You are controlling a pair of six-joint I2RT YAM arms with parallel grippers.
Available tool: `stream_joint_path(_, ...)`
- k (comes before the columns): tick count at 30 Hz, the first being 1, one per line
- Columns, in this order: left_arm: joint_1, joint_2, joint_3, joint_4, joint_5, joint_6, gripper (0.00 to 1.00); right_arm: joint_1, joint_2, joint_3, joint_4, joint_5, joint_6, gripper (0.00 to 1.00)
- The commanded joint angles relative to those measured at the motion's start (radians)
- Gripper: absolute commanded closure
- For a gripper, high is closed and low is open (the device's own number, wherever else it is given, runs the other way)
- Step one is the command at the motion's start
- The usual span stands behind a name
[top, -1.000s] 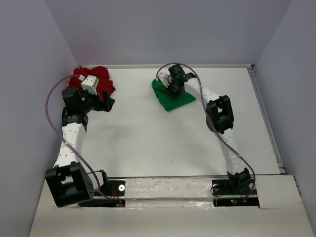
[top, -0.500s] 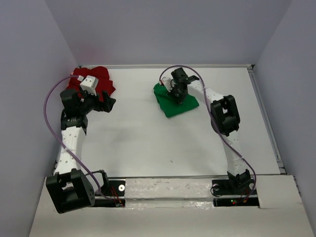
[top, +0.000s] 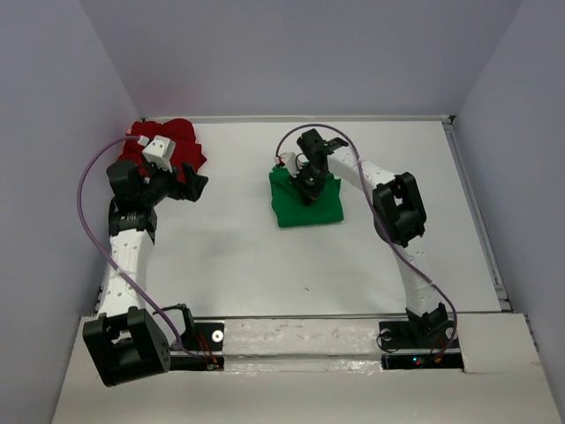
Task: Fold and stack the t-shirts
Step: Fold the long partially folded tshirt into a neat square
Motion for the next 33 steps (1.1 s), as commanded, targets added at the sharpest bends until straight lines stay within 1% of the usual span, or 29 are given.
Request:
stream_joint_path(1,0.004,-0.036,-0.007,0.044,0.022,-0.006,0.01,0.048,-0.038,0.039,-0.067,-0.101,0.002,1.00)
stream_joint_path(3,0.004,-0.032,-0.002,0.044,0.024,-0.007,0.01,0.074,-0.014,0.080,-0.086,-0.102,-0.001,1.00)
stream_joint_path(7,0.006,-0.030,0.001,0.044,0.029,-0.013,0.01,0.074,-0.012,0.154,-0.102,-0.060,-0.010,1.00)
stream_joint_path(13,0.004,-0.029,0.008,0.044,0.024,-0.021,0.01,0.074,-0.124,0.108,-0.079,0.052,-0.033,1.00)
stream_joint_path(15,0.004,-0.022,0.011,0.046,0.029,-0.032,0.01,0.074,-0.164,0.082,-0.078,0.057,-0.035,1.00)
stream_joint_path(16,0.004,-0.009,0.013,0.046,0.039,-0.045,0.01,0.074,-0.184,0.050,-0.076,0.034,-0.033,0.89)
stream_joint_path(17,0.004,-0.004,0.013,0.055,0.039,-0.055,0.01,0.074,-0.219,0.036,-0.079,0.019,-0.030,0.75)
stream_joint_path(18,0.006,0.002,0.013,0.064,0.042,-0.068,0.01,0.074,-0.231,0.028,-0.090,0.004,-0.030,0.59)
stream_joint_path(19,0.009,0.005,0.008,0.073,0.051,-0.081,0.01,0.074,-0.239,0.023,-0.101,-0.013,-0.029,0.54)
stream_joint_path(21,0.027,0.028,-0.010,0.116,0.091,-0.122,0.01,0.074,-0.247,0.017,-0.145,-0.067,-0.027,0.41)
stream_joint_path(24,0.052,0.068,-0.041,0.168,0.124,-0.208,0.01,0.108,-0.248,-0.015,-0.173,-0.067,-0.033,0.41)
stream_joint_path(25,0.053,0.074,-0.045,0.175,0.119,-0.217,0.03,0.120,-0.251,-0.027,-0.175,-0.064,-0.033,0.41)
stream_joint_path(26,0.054,0.089,-0.045,0.173,0.111,-0.217,0.07,0.149,-0.253,-0.047,-0.170,-0.058,-0.039,0.41)
stream_joint_path(29,0.054,0.108,-0.045,0.170,0.078,-0.214,0.07,0.195,-0.251,-0.063,-0.164,-0.039,-0.041,0.42)
stream_joint_path(33,0.054,0.111,-0.056,0.167,0.041,-0.210,0.07,0.279,-0.209,-0.040,-0.167,-0.012,-0.038,0.43)
